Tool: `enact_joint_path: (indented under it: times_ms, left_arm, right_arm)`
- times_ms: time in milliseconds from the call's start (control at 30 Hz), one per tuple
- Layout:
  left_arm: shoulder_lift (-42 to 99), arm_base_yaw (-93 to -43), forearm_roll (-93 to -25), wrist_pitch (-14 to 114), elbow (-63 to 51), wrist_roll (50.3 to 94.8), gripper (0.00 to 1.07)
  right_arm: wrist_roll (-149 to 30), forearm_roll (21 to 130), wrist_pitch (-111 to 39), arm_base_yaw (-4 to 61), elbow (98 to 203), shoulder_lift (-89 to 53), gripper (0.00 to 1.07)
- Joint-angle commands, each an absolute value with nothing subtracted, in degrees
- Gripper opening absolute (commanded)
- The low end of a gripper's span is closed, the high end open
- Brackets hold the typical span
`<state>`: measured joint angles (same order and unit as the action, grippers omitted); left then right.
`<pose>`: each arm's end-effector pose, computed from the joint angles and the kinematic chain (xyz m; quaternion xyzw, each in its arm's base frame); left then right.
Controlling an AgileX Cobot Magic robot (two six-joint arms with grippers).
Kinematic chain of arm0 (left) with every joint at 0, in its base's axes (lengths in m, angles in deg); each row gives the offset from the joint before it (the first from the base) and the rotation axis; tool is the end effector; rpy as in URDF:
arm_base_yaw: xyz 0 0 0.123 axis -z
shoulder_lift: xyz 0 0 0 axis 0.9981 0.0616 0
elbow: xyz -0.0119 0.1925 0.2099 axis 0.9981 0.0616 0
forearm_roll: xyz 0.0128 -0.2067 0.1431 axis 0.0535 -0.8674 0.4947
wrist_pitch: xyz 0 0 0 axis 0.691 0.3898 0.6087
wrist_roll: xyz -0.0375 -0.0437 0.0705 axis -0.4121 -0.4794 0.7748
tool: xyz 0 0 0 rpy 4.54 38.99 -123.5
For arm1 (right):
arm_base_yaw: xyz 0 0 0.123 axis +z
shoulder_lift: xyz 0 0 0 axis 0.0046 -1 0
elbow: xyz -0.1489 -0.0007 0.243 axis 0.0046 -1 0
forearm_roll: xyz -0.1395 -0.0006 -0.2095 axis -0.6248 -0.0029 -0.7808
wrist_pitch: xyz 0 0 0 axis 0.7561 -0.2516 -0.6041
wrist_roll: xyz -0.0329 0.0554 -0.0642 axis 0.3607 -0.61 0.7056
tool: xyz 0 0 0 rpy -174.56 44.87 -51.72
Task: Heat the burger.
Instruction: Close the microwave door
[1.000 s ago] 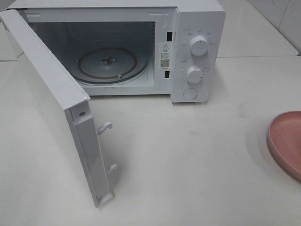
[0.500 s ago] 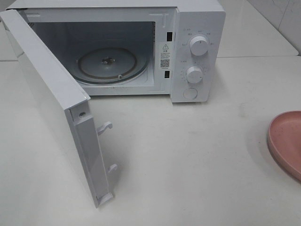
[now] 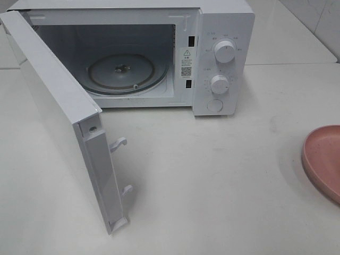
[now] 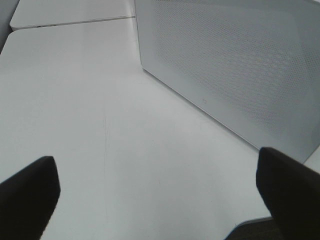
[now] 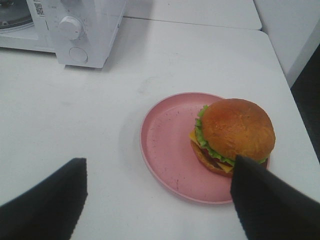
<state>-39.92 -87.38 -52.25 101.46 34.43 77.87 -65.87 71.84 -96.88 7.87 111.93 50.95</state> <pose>-0.0096 -0.0111 0.2813 0.0654 0.8496 -0.0222 0.5229 -0.0035 -0.0050 0.2834 -0.0445 0.8344 0.0188 0.5491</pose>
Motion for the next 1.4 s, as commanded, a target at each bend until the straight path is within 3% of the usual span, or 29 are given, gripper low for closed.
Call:
enact_joint_path:
  times_ms: [33, 1133, 1400]
  left_arm:
    - [-40.26, -87.61, -52.65, 100.77, 34.49, 77.53, 1.00]
    - [-40.09, -87.61, -53.00, 100.66, 34.32, 77.53, 1.00]
    - [-34.64, -87.61, -53.17, 91.78, 32.60, 77.81, 0.94]
  right_arm:
    - [-65.41, 71.78, -96.14, 7.64, 111.70, 52.72, 0.75]
    - [-65.52, 71.78, -96.14, 7.64, 111.70, 52.72, 0.75]
    - [-65.64, 71.73, -96.14, 7.64, 111.70, 52.72, 0.75]
